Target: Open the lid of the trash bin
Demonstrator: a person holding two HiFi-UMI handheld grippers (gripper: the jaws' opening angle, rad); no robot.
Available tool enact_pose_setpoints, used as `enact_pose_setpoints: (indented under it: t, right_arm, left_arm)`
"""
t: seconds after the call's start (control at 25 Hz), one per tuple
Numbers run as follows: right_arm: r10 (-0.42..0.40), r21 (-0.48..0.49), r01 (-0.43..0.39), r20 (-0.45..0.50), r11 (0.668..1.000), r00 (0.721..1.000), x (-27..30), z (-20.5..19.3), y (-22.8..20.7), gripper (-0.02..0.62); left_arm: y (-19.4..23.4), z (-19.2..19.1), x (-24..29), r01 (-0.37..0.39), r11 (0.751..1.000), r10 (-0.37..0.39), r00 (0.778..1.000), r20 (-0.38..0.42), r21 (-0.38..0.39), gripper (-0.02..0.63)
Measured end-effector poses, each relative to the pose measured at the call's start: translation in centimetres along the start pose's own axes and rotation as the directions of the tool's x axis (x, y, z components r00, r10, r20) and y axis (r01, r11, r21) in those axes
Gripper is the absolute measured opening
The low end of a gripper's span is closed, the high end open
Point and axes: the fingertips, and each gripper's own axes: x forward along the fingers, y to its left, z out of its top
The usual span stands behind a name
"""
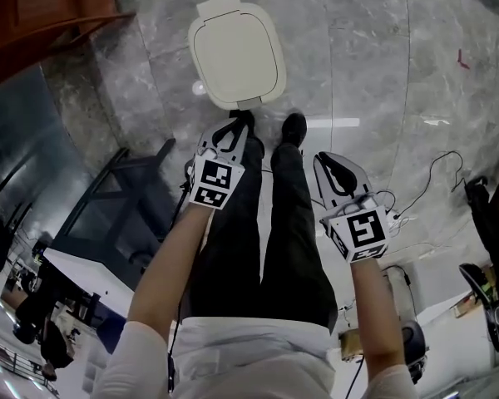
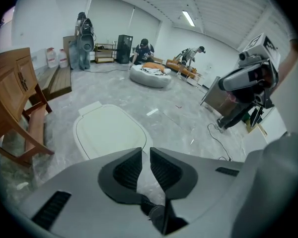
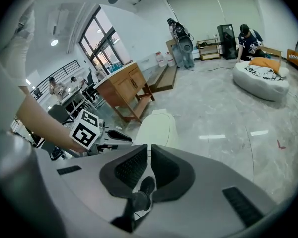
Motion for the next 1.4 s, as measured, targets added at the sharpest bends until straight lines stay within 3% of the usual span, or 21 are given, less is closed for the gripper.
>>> enact_pose_setpoints:
  t: [0.28, 0.52, 0.8, 1.16, 1.4]
  right_arm:
    - [-0.011, 0.045, 0.012, -0.014, 0.999, 1.0, 1.3, -1.7, -0.9, 0.035]
    - [-0.019, 0.064, 0.019, -0.012, 0.998, 1.0, 1.7, -2.5, -2.0, 0.034]
    - [-0.037, 0.106, 0.039, -0.019, 0.994, 0.999, 1.7, -3.8, -3.1, 0.035]
    - [-0.036, 0.136, 0.036, -0.004, 0.99, 0.999, 2.2, -4.5, -2.9, 0.035]
    - [-0.04, 0.135, 0.041, -0.008, 0.99, 0.999, 2.3, -4.7, -2.5, 0.035]
  left_arm:
    - [1.6, -1.9, 4.2, -0.044, 0.999, 0.046, 0.996, -0.08, 0.024, 0.043]
    - [1.7, -3.6, 6.5, -0.067, 0.998, 0.069, 0.987, -0.144, 0.015, 0.081]
    - [2.4, -5.6, 8.2, -0.117, 0.993, 0.115, 0.968, -0.224, 0.004, 0.081]
    - [2.1, -6.0, 8.7, -0.247, 0.966, 0.257, 0.941, -0.221, 0.074, 0.086]
    - [2.1, -5.8, 8.9, -0.222, 0.975, 0.221, 0.946, -0.237, 0.022, 0.087]
